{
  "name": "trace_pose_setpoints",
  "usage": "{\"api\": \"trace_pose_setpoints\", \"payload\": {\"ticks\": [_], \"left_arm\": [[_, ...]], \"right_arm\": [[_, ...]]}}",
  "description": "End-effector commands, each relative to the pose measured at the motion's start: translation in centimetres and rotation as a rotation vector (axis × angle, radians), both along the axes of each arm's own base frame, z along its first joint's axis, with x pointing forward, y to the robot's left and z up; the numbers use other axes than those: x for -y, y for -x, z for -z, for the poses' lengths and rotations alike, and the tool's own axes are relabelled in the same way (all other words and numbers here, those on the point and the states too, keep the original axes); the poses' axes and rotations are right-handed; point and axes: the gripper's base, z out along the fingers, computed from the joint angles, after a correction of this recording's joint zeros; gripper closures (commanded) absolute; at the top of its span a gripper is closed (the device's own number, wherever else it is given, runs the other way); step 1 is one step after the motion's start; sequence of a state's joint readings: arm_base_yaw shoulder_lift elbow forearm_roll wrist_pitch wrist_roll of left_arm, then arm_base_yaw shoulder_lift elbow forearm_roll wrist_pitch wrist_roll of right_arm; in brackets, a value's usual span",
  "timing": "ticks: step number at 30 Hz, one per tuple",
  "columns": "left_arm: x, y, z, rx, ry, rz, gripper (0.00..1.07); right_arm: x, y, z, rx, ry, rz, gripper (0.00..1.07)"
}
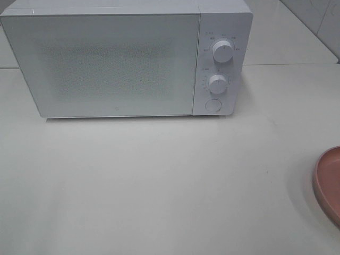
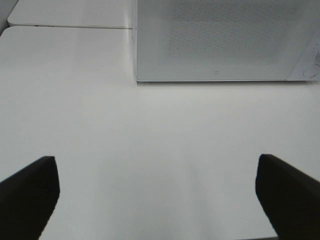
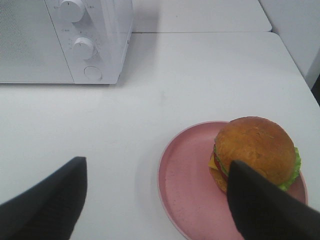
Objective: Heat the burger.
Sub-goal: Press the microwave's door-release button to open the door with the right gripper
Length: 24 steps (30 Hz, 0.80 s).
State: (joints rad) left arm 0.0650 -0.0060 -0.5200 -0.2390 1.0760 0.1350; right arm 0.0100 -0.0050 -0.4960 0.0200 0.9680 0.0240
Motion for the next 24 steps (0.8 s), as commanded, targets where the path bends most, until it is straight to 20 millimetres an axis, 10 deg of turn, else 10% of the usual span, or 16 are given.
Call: {"api": "trace_pose_setpoints", "payload": {"ticks": [1, 24], "left_arm": [[0.0, 0.2, 0.0, 0.018, 0.004, 0.003, 0.07], [0.0, 0.2, 0.0, 0.018, 0.004, 0.003, 0.07]], "right_arm": [[0.0, 0.3, 0.0, 0.033, 0.000, 0.006, 0.34], [0.0, -0.1, -1.1, 0.031, -0.003, 0.008, 0.34]]}}
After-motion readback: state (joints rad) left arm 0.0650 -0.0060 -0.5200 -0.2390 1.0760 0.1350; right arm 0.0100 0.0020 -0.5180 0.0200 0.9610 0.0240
